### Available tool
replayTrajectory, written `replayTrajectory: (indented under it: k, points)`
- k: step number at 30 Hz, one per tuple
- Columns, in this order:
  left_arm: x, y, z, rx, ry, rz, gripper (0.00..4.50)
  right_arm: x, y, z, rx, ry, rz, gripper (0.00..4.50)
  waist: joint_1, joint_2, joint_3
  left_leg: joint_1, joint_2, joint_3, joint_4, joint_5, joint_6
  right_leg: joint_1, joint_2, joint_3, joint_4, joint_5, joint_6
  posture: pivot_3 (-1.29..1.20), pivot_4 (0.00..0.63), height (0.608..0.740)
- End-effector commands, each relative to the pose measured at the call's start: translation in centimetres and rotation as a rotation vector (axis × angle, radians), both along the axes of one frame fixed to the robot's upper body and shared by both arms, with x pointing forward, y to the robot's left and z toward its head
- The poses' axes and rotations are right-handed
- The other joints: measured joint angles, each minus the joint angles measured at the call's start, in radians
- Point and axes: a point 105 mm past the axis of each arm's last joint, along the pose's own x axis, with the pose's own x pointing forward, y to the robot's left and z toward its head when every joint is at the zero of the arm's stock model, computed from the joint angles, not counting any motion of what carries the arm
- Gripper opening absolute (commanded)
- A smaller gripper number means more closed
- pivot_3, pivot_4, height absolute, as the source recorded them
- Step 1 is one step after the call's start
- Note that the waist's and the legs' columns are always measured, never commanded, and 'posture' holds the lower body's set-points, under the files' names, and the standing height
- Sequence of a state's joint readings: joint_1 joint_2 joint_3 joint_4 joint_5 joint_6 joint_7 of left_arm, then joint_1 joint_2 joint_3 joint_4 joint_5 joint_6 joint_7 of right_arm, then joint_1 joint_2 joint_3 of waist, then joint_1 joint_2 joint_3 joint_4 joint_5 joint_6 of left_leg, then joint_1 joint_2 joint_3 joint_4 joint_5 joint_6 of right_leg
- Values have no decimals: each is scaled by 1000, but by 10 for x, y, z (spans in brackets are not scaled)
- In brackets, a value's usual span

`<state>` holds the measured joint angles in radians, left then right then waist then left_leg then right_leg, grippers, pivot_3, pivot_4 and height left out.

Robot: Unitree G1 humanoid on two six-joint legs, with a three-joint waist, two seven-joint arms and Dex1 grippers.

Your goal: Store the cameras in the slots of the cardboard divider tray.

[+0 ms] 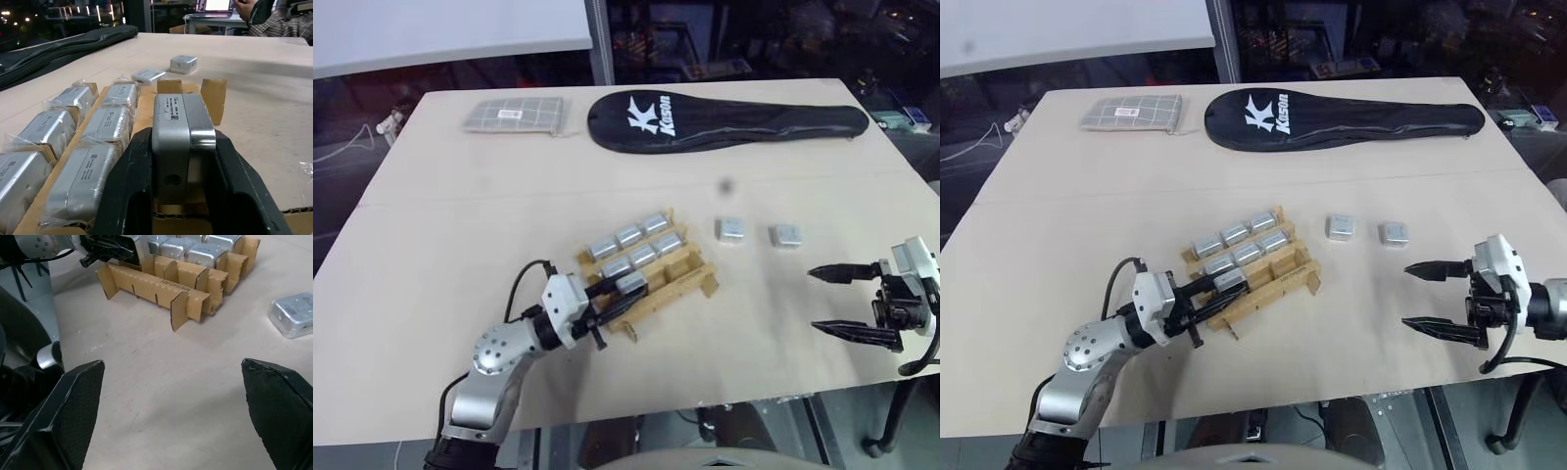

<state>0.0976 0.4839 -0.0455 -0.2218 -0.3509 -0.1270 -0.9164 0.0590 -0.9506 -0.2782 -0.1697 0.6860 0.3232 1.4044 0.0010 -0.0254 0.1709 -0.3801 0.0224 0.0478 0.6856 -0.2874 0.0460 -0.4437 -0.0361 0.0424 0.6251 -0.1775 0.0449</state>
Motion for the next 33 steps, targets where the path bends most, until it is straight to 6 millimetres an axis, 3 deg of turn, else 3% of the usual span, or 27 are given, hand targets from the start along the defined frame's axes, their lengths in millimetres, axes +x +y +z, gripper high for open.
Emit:
replayTrajectory:
  k: [1,10,24,25,27,30,31,33]
  points:
    - [-1,-1,-8,4,39,-8,789,-1,1,11,2,-53,-3,4442,1,0,0,0,0,0,0,0,0,0,0,0,0,0,0,0,150,740]
    - [1,-1,-5,-72,109,-26,789,-1,2,9,2,-54,-8,4442,5,0,0,0,0,0,0,0,0,0,0,0,0,0,0,0,150,740]
    - [1,4,-13,13,108,-70,789,-4,2,7,1,-56,-25,4442,11,1,-1,0,0,0,0,0,0,0,0,0,0,0,0,0,150,740]
    - [2,5,-12,11,105,-61,1814,-4,2,7,1,-56,-27,4500,11,1,-1,0,0,0,0,0,0,0,0,0,0,0,0,0,150,740]
    - [4,7,-11,4,99,-44,2475,-4,2,7,1,-55,-29,4500,10,1,0,0,0,0,0,0,0,0,0,0,0,0,0,0,150,740]
    - [1,7,-11,-5,113,-44,3844,-4,1,7,0,-56,-31,4500,10,1,-1,0,0,0,0,0,0,0,0,0,0,0,0,0,150,740]
    - [1,8,-11,-9,117,-37,4099,-4,1,7,-1,-55,-31,4500,10,1,-1,1,0,0,0,0,0,0,0,0,1,0,0,0,150,740]
    - [0,9,-10,-11,114,-22,4099,-4,0,7,-3,-55,-33,4500,10,1,-1,1,0,0,1,0,0,1,0,-1,1,0,0,0,150,740]
